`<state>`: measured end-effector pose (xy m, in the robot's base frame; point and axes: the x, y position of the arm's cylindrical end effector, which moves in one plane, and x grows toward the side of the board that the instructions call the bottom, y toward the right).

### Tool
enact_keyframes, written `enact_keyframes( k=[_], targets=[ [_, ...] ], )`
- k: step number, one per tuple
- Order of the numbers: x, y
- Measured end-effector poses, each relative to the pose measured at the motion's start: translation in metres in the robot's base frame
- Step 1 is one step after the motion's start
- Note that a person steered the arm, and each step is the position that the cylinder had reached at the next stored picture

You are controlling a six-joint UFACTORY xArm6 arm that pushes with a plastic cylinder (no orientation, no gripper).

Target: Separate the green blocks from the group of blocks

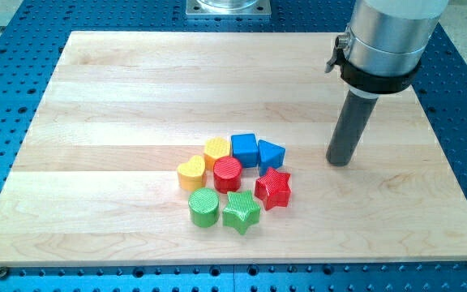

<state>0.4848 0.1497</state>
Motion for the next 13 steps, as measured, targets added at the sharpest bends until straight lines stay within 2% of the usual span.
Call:
enact_keyframes(
  k=[2, 3, 4, 9, 10, 11, 12, 13],
  targets=[
    [-0.002, 0.000],
    [0.010, -0.008],
    [0.043, -0.022],
    [0.048, -0.027],
    [0.059, -0.027],
    [0.094, -0.027],
    [0.098, -0.045],
    [0.098, -0.091]
  ],
)
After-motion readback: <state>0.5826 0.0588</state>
